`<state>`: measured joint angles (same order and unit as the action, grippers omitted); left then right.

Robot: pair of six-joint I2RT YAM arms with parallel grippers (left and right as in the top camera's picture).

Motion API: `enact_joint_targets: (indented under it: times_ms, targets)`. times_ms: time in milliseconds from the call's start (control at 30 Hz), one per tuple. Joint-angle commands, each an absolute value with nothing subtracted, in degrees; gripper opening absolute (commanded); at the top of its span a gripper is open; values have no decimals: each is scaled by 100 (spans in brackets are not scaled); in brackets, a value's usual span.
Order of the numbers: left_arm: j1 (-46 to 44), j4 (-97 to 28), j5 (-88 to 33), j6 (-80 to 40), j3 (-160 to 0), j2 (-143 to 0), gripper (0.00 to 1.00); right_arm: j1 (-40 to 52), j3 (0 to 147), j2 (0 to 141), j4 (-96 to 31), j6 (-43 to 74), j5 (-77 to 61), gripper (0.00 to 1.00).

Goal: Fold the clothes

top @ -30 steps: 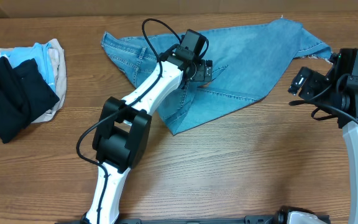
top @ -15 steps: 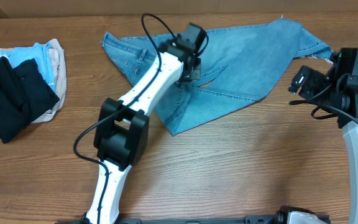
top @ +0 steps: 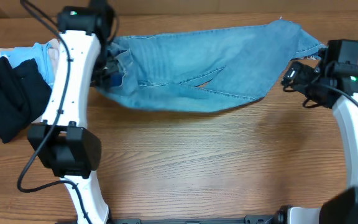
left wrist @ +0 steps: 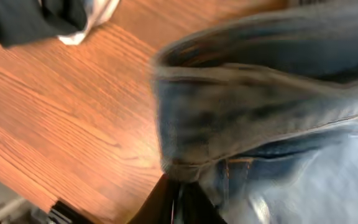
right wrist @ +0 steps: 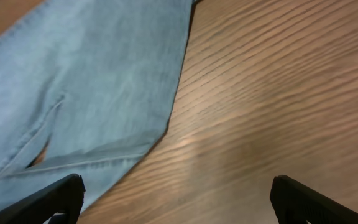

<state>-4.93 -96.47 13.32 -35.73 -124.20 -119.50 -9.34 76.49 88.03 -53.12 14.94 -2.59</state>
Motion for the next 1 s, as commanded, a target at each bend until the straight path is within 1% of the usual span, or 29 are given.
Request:
enact_joint_targets:
  times_ms: [0,300,433,633,800,967]
  targets:
    - [-268,-9684,633,-3076,-12169,-11924,4,-950,7699,9039,-5142,1459,-357,100]
    - [-198,-9684,642,-2897,-11281,-11924,4,-950,7699,9164,-4888,1457,-355,100]
    - [-185,-9679,836,-3017,-11207,-11922,4,-950,7699,9164,-4845,1457,-355,100]
    - [-231,-9327,692,-3044,-11207,-11924,4,-950,7699,9238,-4622,1457,-495,100]
    - [-469,-8764,-19,-2510,-11179,-11924,4,-950,7699,9767,-4237,1452,-781,100]
    - [-808,-8591,5,-2418,-11179,-11924,4,-950,7699,10630,-3516,1498,-838,100]
